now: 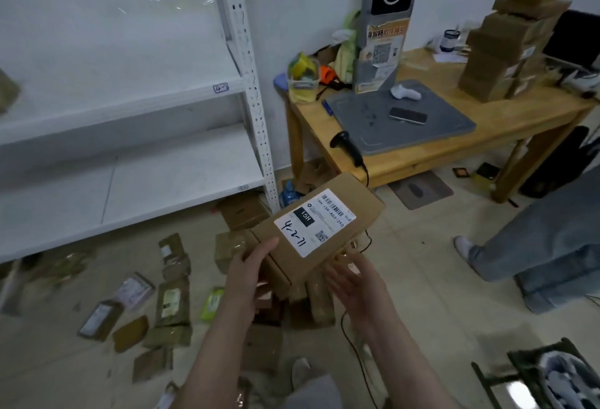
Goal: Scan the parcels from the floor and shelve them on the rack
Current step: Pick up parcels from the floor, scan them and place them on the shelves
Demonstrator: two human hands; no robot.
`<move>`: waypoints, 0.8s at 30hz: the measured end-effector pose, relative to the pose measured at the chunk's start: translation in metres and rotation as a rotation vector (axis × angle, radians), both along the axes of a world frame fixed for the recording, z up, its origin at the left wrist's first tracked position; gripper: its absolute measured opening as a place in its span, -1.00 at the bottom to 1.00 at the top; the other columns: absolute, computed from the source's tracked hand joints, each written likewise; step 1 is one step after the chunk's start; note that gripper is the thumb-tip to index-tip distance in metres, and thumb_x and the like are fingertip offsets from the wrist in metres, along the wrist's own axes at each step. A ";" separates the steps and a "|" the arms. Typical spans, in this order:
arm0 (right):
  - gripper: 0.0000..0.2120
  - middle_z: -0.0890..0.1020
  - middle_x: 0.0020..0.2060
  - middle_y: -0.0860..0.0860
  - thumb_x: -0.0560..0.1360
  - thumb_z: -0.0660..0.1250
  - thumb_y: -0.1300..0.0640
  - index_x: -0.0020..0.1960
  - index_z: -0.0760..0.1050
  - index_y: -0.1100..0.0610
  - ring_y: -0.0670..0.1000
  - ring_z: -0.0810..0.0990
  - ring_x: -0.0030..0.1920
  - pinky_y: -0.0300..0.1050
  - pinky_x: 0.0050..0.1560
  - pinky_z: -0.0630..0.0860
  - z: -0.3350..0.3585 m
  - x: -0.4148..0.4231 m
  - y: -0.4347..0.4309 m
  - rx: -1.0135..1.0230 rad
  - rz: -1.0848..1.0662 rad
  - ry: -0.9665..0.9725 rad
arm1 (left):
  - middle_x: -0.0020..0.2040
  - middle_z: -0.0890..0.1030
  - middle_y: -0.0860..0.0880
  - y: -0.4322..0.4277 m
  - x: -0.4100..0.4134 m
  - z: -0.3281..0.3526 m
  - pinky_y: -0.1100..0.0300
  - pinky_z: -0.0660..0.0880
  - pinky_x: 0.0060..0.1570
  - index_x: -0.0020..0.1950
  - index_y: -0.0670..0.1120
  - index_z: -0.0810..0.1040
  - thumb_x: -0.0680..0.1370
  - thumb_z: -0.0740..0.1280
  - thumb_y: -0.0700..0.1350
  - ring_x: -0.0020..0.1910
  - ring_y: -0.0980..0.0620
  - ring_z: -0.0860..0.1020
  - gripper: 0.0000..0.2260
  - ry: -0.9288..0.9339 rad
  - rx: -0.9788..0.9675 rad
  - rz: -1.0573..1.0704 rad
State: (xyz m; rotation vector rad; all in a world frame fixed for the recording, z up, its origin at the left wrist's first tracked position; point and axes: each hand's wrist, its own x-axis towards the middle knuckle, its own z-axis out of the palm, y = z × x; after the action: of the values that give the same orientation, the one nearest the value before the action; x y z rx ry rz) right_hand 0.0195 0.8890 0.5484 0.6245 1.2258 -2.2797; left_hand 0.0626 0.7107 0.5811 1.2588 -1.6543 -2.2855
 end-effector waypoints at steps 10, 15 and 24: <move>-0.48 0.68 -0.09 0.14 0.51 0.37 0.01 0.42 0.41 0.16 0.11 0.68 -0.19 -0.02 -0.27 0.63 -0.006 -0.126 -0.030 -0.126 -0.066 -0.022 | 0.09 0.70 -0.06 -0.080 -0.087 0.024 0.09 0.53 -0.10 0.25 0.02 0.61 0.27 0.47 0.27 0.10 -0.08 0.64 -0.38 0.076 -0.099 -0.123; -0.41 0.65 0.13 0.20 0.37 0.39 0.04 0.37 0.41 0.13 0.26 0.62 0.15 0.24 0.10 0.61 -0.011 -0.139 -0.065 -0.266 -0.015 -0.044 | 0.17 0.63 -0.11 -0.090 -0.097 0.017 0.08 0.53 0.00 0.21 0.03 0.55 0.41 0.36 0.22 0.16 -0.07 0.59 -0.55 0.259 0.082 0.183; -0.57 0.69 0.07 0.20 0.39 0.35 0.22 0.26 0.51 0.17 0.24 0.60 0.17 0.08 0.05 0.64 -0.010 -0.154 -0.137 -0.314 0.345 -0.141 | 0.19 0.69 0.02 -0.061 -0.138 -0.029 -0.12 0.51 0.31 0.36 0.04 0.51 0.16 0.67 0.19 0.21 -0.04 0.63 -0.19 0.193 -0.004 0.292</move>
State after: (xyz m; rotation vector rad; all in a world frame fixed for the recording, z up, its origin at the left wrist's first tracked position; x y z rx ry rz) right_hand -0.1344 0.7516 0.5381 0.4121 0.8132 -2.0380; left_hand -0.0753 0.6497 0.5521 1.1488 -1.3154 -2.1482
